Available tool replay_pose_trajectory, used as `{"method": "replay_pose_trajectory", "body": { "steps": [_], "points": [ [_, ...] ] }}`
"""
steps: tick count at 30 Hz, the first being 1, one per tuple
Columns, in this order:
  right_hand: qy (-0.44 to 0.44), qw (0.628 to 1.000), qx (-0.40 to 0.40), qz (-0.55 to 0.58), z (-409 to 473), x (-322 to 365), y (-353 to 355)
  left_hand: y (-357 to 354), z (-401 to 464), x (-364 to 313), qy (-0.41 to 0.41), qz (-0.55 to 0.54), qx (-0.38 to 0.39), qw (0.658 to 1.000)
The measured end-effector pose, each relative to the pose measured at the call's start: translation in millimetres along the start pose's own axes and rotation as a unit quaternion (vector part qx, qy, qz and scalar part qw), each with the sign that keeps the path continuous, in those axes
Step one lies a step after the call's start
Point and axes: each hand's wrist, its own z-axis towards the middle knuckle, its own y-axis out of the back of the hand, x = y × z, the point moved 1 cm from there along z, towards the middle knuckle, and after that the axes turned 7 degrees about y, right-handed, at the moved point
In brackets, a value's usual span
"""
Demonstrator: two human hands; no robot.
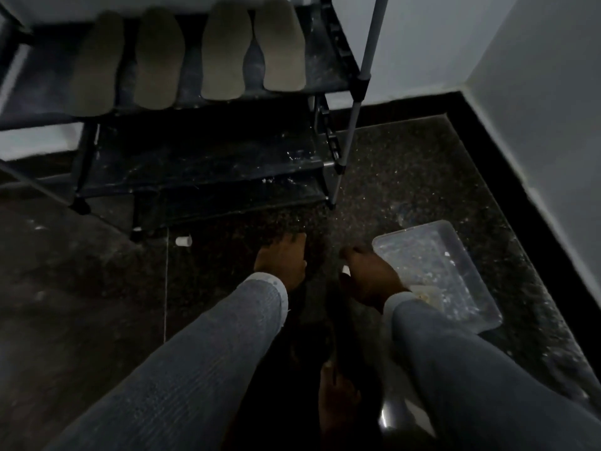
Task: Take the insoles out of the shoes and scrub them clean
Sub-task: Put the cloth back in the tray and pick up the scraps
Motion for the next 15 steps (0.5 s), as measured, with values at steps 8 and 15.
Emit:
{"method": "replay_pose_trajectory", "body": {
  "steps": [8, 15],
  "points": [
    [-0.006, 1.000, -0.029, -0.005, 54, -25, -61, -72, 66, -1, 0.008, -0.001, 0.007, 1.000],
    [-0.040, 0.998, 0.044, 0.017, 67, -53, -94, -97, 100, -3, -0.025, 0.006, -0.001, 1.000]
  ]
}}
